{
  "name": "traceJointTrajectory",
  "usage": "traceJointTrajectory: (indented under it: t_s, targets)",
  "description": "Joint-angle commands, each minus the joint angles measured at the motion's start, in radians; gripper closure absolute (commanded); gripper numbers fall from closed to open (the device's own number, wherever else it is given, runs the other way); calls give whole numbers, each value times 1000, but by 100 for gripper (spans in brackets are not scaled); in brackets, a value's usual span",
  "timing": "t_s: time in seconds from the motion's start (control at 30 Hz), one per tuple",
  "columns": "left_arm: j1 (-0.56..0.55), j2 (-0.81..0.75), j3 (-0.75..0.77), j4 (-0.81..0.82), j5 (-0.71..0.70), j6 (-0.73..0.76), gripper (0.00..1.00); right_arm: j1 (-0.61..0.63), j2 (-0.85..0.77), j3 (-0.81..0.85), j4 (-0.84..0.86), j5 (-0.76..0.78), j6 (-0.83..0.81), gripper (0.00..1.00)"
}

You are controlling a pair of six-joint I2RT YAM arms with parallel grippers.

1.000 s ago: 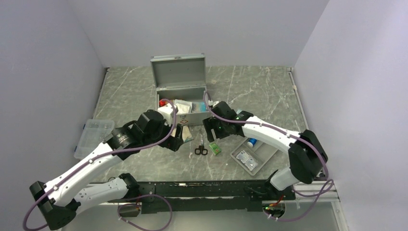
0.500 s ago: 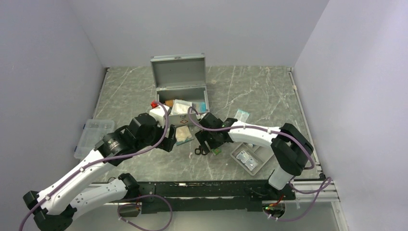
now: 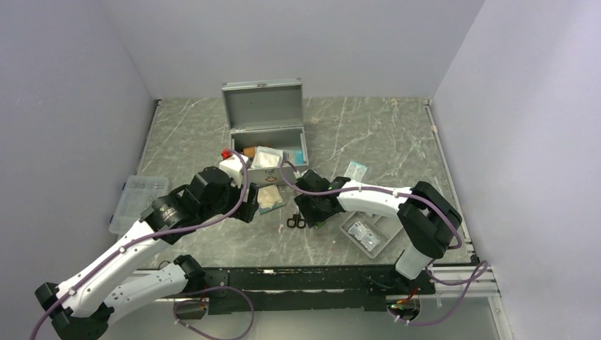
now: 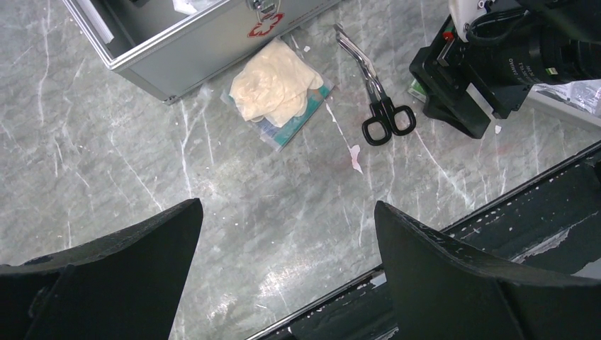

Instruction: Organize the medicine kit

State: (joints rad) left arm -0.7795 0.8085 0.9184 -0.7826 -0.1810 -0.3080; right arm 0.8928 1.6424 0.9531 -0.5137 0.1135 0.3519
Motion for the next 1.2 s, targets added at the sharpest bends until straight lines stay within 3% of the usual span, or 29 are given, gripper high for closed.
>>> traceJointTrajectory:
  t_s: [0.0, 0.17, 0.33, 0.4, 0.73, 0.97, 1.17]
  targets:
    - [13, -15, -6, 34, 5, 11, 1, 3, -17, -6, 21, 19, 19, 40]
    - [21, -15, -9, 38, 23, 10, 1, 3, -11, -4, 24, 11, 20, 49]
    - [28, -19, -10, 39, 25, 11, 1, 3, -3, -2, 28, -3, 20, 69]
    - [29, -17, -9, 40, 29, 13, 1, 5, -8, 3, 22, 2, 21, 73]
    - [35, 4, -7, 53, 58, 17, 1, 8, -258, 34, -94, 107, 124, 74]
    - [59, 7, -20, 65, 92, 24, 1, -8, -424, 32, -329, 367, 387, 73]
    - [74, -4, -27, 69, 115, 33, 1, -120, -575, -85, -455, 404, 607, 74]
